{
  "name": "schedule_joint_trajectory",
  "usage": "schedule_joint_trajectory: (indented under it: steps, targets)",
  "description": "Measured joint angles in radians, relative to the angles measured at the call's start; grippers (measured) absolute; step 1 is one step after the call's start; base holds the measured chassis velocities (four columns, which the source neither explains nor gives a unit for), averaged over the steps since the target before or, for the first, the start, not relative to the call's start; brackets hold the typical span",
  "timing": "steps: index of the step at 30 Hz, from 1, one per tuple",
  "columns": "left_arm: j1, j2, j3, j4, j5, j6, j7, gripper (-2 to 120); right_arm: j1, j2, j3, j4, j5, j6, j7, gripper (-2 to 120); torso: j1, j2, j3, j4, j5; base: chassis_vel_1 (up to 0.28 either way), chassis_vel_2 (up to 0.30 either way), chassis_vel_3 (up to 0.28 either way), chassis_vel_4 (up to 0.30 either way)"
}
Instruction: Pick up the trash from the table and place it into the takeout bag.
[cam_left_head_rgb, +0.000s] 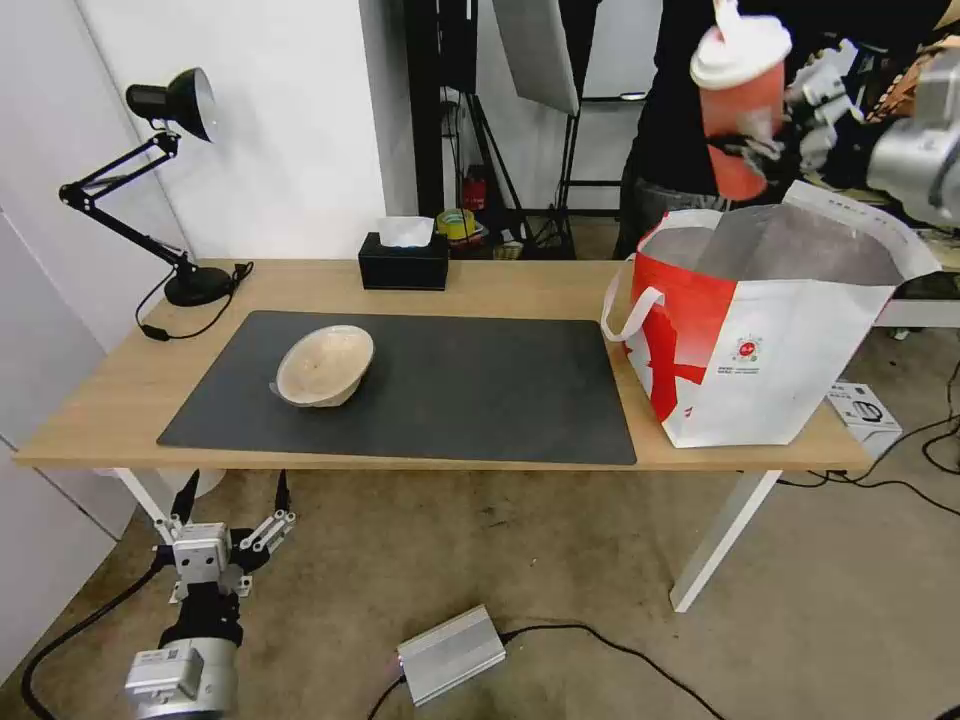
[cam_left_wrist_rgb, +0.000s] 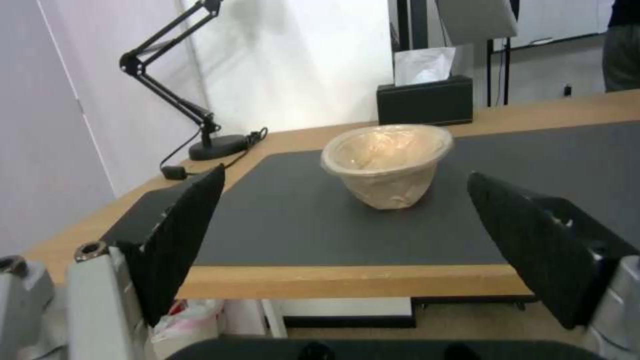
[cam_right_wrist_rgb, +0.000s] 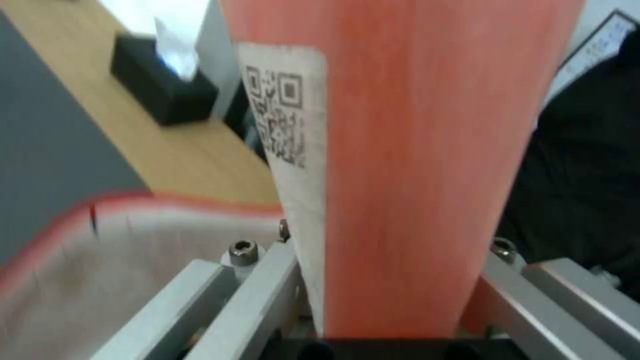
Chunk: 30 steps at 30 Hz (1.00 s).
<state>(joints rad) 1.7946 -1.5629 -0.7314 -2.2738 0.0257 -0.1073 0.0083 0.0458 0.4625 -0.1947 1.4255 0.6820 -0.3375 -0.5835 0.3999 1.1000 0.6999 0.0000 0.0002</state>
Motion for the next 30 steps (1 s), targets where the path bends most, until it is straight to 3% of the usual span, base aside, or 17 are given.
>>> schedule_joint_trajectory:
  steps: [10, 30]
  targets:
    - [0.0, 0.003, 0.006, 0.004, 0.0, -0.002, 0.0, 98, -0.061, -0.035, 0.019, -0.066, -0.097, 0.065, -0.072, 8, 0.0, 0.0, 0.0, 0.0002, -0.0002, 0.0, 0.0, 0.0, 0.0]
    - [0.005, -0.001, 0.003, 0.003, -0.004, -0.011, 0.0, 98, -0.121, -0.042, 0.019, -0.13, -0.178, 0.122, -0.108, 8, 0.0, 0.0, 0.0, 0.0001, -0.0003, 0.0, 0.0, 0.0, 0.0]
